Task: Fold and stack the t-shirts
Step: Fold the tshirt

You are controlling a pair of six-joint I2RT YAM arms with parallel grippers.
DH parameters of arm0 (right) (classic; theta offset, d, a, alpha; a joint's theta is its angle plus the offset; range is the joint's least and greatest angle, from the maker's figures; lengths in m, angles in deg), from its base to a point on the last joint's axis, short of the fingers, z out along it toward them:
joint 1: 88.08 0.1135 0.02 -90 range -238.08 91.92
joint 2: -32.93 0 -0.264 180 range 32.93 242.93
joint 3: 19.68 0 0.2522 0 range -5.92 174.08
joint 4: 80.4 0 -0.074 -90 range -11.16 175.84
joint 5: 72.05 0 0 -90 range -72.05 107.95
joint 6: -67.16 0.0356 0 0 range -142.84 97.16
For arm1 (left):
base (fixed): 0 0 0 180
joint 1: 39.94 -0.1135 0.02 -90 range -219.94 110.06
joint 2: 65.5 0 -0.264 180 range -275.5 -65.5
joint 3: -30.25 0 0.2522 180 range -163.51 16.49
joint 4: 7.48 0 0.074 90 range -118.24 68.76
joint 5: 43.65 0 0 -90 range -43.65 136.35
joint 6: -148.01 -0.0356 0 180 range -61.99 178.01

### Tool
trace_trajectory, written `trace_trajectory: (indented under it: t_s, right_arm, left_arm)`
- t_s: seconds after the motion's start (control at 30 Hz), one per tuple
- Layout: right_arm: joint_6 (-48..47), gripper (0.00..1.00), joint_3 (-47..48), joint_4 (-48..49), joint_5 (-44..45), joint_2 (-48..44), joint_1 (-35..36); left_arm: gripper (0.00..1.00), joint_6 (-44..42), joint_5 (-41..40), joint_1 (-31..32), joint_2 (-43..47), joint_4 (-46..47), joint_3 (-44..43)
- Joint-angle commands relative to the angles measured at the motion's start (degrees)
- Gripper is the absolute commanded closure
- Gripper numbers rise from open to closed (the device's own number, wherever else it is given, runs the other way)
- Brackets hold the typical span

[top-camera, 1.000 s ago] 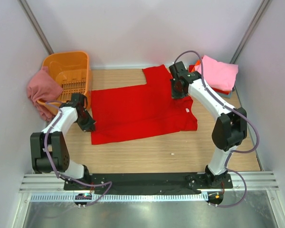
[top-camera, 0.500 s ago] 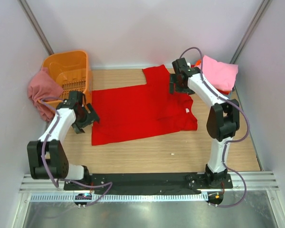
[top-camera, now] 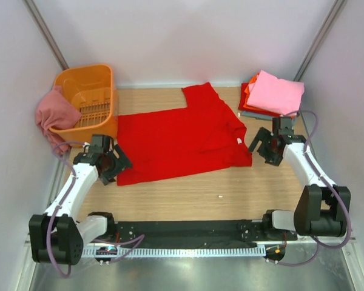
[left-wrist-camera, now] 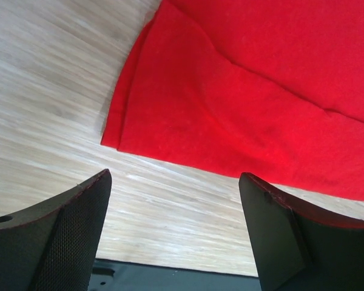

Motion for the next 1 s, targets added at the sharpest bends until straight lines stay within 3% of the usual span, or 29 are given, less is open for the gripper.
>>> trace_trajectory:
  t_s: [0.0,0.1,0.47,0.57,0.67,0.83,0.87,0.97]
  right_arm:
    - [5.46,0.15,-8.32,8.12,-12.35,-1.77,-6.33]
    - [7.32,0.26,-13.78,13.67,-18.35,-0.38,-9.33]
    - [8.28,0.35,-15.99,21.49,-19.59,6.13,-9.51]
    - [8.37,0.43,-16.51,23.25,-19.76,7.98,-9.42]
    - [8.46,0.62,-17.04,24.75,-19.94,9.65,-9.51]
    - [8.19,0.82,-17.22,25.89,-19.24,10.88,-9.60]
    - [8.02,0.89,-17.13,25.80,-19.15,10.89,-9.60]
    - [7.41,0.95,-16.95,25.54,-18.80,10.89,-9.60]
  left_arm:
    - [0.14,3.88,1.14,0.34,0.73,5.36,3.11]
    - [0.15,5.64,-0.27,0.34,1.17,8.00,6.80]
    - [0.17,7.84,-4.93,0.34,-1.28,16.53,11.82]
    - [0.18,8.28,-5.28,0.34,-3.48,20.13,13.32]
    - [0.20,8.46,-5.72,0.51,-6.03,22.77,14.02]
    - [0.27,8.98,-6.51,0.78,-8.06,23.66,13.14]
    - [0.30,9.07,-6.69,0.86,-8.14,23.83,13.23]
    - [0.45,9.42,-7.74,1.22,-8.32,23.84,13.06]
